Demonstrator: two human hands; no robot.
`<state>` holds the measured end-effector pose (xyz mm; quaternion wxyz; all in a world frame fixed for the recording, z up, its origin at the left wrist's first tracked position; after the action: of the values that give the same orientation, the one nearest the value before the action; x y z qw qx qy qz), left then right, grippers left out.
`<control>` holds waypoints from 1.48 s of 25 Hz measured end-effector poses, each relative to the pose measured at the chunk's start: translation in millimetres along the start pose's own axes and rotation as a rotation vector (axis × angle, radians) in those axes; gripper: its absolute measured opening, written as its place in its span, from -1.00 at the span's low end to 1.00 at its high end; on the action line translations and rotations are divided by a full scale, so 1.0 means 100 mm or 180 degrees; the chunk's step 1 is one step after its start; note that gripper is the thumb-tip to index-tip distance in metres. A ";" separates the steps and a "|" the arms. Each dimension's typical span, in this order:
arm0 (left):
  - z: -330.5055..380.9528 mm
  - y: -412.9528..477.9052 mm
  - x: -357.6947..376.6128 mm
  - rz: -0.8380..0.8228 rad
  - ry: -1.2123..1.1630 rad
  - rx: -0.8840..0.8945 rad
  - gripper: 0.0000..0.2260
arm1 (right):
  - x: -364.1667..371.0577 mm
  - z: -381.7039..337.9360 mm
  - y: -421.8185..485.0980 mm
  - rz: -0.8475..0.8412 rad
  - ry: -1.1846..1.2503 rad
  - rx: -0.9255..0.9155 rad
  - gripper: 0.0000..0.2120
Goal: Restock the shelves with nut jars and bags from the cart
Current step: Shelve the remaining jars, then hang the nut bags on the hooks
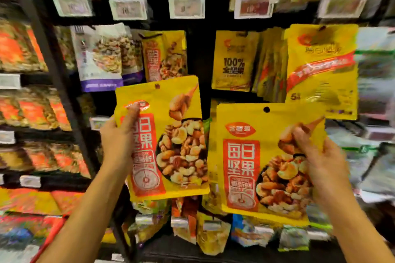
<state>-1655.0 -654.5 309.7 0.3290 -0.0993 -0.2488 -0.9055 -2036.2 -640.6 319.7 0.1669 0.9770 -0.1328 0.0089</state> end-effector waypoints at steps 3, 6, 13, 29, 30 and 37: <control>-0.11 0.47 0.28 -0.0106 0.0060 0.0124 -0.84 | 0.16 0.07 0.32 -0.0071 0.0115 0.0088 -0.85; -0.17 0.95 0.44 -0.0010 0.0045 0.0213 -0.80 | 0.57 0.07 0.68 -0.0260 0.0194 0.0094 -0.74; -0.23 1.97 0.64 0.0171 0.0020 0.0258 -0.79 | 1.75 0.04 1.42 -0.0874 0.0589 0.0131 -0.77; -0.20 2.24 0.51 0.0427 0.0453 0.0562 -0.80 | 2.26 0.12 1.80 -0.1432 0.0802 0.0539 -0.74; -0.21 2.27 0.53 0.0361 0.0488 0.0551 -0.80 | 2.27 0.11 1.80 -0.1446 0.0815 0.0535 -0.74; -0.36 2.45 0.77 0.0028 0.1177 0.0602 -0.77 | 2.59 0.02 1.74 -0.1531 0.0868 0.0565 -0.83</control>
<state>-1555.8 -876.6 400.2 0.3808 0.0988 -0.2677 -0.8795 -1831.7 -866.1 389.9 0.0943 0.9810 0.1277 0.1118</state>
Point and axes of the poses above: each hand's wrist, its own y-axis towards the middle knuckle, its own x-axis out of the palm, z = x × y, the point moved 7 cm from there along y, towards the middle knuckle, and after that the axes turned 8 degrees about x, right-handed, at the moved point
